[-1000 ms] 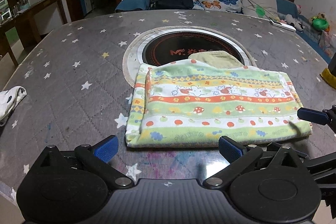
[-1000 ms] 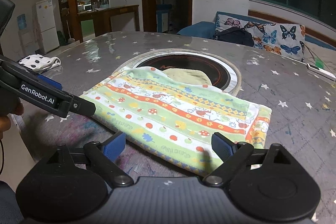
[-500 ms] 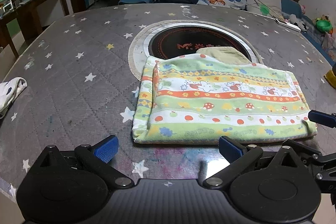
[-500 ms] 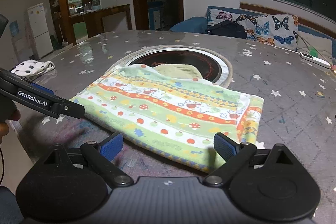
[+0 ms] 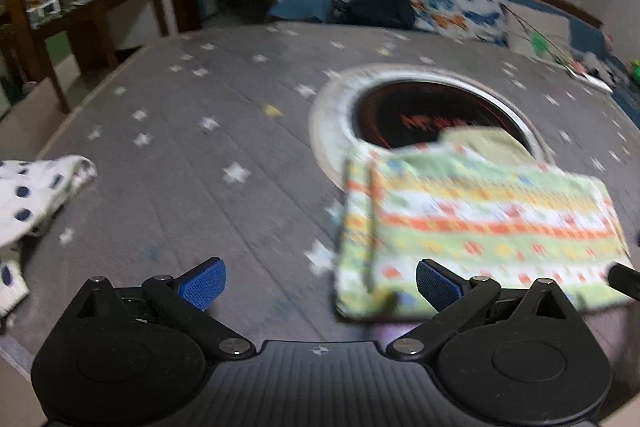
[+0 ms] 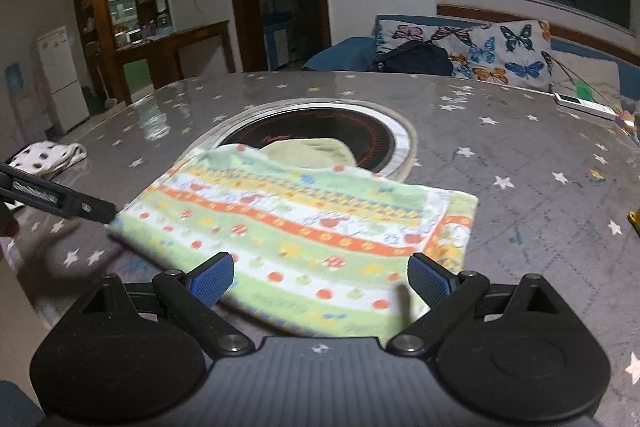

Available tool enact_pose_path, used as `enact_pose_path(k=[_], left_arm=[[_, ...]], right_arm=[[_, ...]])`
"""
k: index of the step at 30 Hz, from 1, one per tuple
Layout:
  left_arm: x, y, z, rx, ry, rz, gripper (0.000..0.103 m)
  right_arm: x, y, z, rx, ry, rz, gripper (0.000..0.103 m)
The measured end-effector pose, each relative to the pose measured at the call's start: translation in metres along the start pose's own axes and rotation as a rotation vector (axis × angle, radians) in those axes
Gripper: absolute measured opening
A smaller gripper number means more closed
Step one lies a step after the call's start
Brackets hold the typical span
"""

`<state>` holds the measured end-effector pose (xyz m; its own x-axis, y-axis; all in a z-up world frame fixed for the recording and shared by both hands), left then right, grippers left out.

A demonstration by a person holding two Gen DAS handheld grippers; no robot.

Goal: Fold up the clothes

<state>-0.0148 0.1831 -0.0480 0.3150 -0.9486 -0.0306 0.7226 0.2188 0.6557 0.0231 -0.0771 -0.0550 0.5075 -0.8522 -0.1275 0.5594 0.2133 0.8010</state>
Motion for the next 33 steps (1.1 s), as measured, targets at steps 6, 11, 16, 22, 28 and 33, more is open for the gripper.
enact_pose_path(k=[6, 11, 16, 22, 28, 33], left_arm=[[-0.027, 0.024, -0.010, 0.054, 0.049, 0.051, 0.103], [-0.045, 0.048, -0.048, 0.091, 0.081, 0.073, 0.103], [-0.053, 0.058, -0.074, 0.111, 0.112, 0.077, 0.103], [-0.054, 0.059, -0.086, 0.129, 0.110, 0.076, 0.103], [-0.054, 0.060, -0.099, 0.147, 0.108, 0.075, 0.103], [-0.055, 0.061, -0.109, 0.162, 0.107, 0.075, 0.103]], right_arm=[[0.020, 0.013, -0.014, 0.025, -0.045, -0.036, 0.096], [0.034, 0.023, -0.027, 0.044, -0.070, -0.058, 0.096], [0.034, 0.026, -0.047, 0.034, -0.073, -0.053, 0.099], [0.034, 0.029, -0.071, 0.019, -0.078, -0.048, 0.099], [0.031, 0.023, -0.086, -0.007, -0.085, -0.033, 0.103], [0.028, 0.019, -0.091, -0.012, -0.097, -0.007, 0.103]])
Point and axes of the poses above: each gripper's, at about its wrist camera, not at the fingertips, and z roughly against the way its jaws point, x to its right, y to its top, the point moved 10 cm from there along -z, roughly the way its jaws point, and after that the axes turned 2 degrees about -z, right-handed, at the moved point
